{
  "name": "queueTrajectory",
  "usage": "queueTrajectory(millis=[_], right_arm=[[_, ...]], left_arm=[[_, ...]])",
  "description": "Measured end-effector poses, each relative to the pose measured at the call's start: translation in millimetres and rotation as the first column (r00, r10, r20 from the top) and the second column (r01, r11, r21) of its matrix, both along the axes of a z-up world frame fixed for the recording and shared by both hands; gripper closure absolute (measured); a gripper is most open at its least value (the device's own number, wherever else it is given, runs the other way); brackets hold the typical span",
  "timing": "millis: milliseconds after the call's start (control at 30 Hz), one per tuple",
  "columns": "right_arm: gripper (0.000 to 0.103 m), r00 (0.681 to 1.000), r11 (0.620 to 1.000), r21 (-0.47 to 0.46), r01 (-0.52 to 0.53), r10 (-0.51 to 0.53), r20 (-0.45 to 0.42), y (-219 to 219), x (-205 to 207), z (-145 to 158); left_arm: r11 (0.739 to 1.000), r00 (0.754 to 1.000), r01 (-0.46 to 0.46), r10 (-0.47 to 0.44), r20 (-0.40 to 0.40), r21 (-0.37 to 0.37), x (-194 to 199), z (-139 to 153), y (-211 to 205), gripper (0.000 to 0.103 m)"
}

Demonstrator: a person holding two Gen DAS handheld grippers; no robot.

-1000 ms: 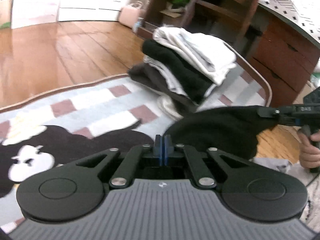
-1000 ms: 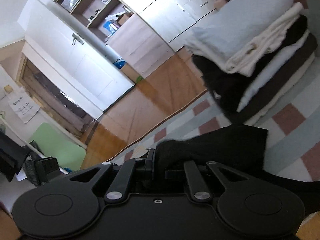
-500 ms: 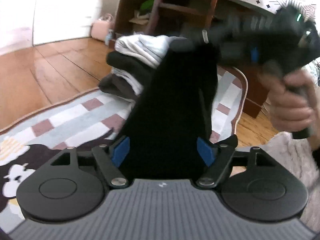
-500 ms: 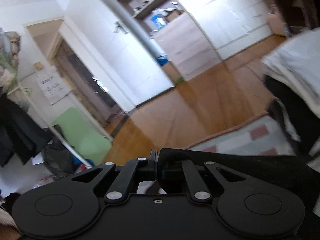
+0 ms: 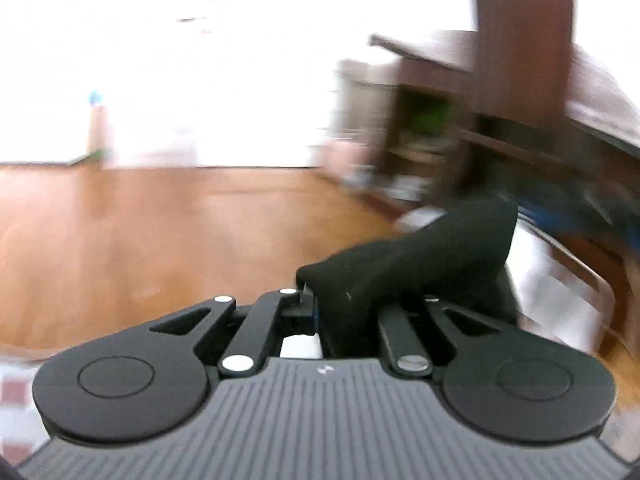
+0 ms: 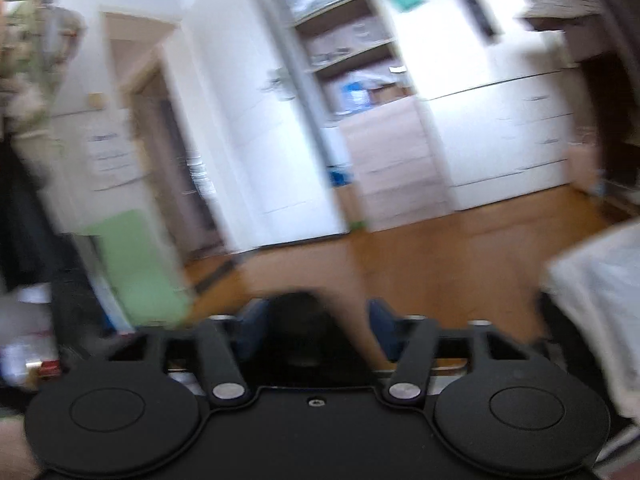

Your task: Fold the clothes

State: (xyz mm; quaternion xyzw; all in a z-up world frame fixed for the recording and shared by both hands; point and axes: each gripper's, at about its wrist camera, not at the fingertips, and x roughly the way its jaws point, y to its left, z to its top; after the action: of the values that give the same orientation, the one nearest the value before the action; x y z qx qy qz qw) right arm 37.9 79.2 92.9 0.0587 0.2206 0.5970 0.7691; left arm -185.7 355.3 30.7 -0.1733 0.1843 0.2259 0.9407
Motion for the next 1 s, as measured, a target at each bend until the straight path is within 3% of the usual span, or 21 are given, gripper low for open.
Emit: queueTrajectory(millis=[67, 133, 233, 300, 400, 467, 533, 600, 667, 833, 867, 967, 1000], right_arm=[[0.038, 0.989, 0.990, -0.120, 0.077, -0.091, -0.114, 6.1, 26.8, -36.5], [0.038, 0.962, 0.974, -0.201, 0.104, -0.150, -0.227, 8.6, 51.1, -74.7], [0.038, 0.927, 0.945, -0.319, 0.070, -0.179, -0.328, 19.5, 72.3, -108.0], [0.038, 0.908, 0.926, -0.377, 0.032, -0.185, -0.377, 27.3, 82.4, -124.4], [0.038, 0.895, 0.929, -0.369, -0.037, -0.134, -0.427, 35.3, 82.5, -134.4], [0.037, 0.886, 0.930, -0.359, -0.084, -0.095, -0.455, 37.8, 80.8, -144.2], [0.037, 0.878, 0.920, -0.370, -0.129, -0.068, -0.474, 41.2, 78.0, -155.1], [0.037, 0.871, 0.905, -0.389, -0.173, -0.044, -0.489, 45.7, 74.4, -165.4], [0.037, 0.871, 0.890, -0.403, -0.215, -0.012, -0.491, 49.8, 69.5, -175.9], [0.037, 0.889, 0.856, -0.449, -0.255, 0.025, -0.456, 61.2, 51.2, -203.7], [0.037, 0.904, 0.846, -0.466, -0.259, 0.043, -0.425, 65.0, 45.0, -208.0], [0.041, 0.964, 0.810, -0.531, -0.249, 0.156, -0.215, 77.3, 19.8, -213.5], [0.056, 0.970, 0.797, -0.553, -0.243, 0.194, -0.147, 80.9, 11.7, -215.5]], left_arm=[[0.991, 0.989, -0.097, 0.086, -0.121, -0.091, -1.9, -36.3, 28.8, 0.094], [0.966, 0.963, -0.177, 0.129, -0.238, -0.191, -5.7, -77.8, 50.6, 0.093], [0.905, 0.958, -0.202, 0.103, -0.269, -0.374, -22.7, -127.7, 50.1, 0.090], [0.877, 0.958, -0.202, 0.086, -0.272, -0.437, -28.3, -142.4, 39.8, 0.085], [0.894, 0.960, -0.152, 0.032, -0.278, -0.422, -26.0, -148.2, 21.5, 0.077], [0.936, 0.950, -0.082, -0.030, -0.309, -0.341, -17.2, -143.6, 3.8, 0.061], [0.970, 0.933, 0.004, -0.091, -0.348, -0.244, -6.3, -135.9, -16.4, 0.054], [0.982, 0.917, 0.079, -0.140, -0.373, -0.174, 5.5, -126.5, -32.7, 0.047], [0.976, 0.910, 0.119, -0.181, -0.373, -0.182, 15.4, -123.9, -43.5, 0.043], [0.928, 0.924, 0.162, -0.262, -0.278, -0.335, 24.7, -132.2, -44.3, 0.046], [0.919, 0.927, 0.170, -0.271, -0.258, -0.356, 24.7, -133.2, -44.8, 0.046], [0.908, 0.936, 0.148, -0.257, -0.240, -0.392, 23.8, -134.8, -42.8, 0.044], [0.906, 0.938, 0.137, -0.248, -0.240, -0.400, 23.0, -136.4, -41.7, 0.044]])
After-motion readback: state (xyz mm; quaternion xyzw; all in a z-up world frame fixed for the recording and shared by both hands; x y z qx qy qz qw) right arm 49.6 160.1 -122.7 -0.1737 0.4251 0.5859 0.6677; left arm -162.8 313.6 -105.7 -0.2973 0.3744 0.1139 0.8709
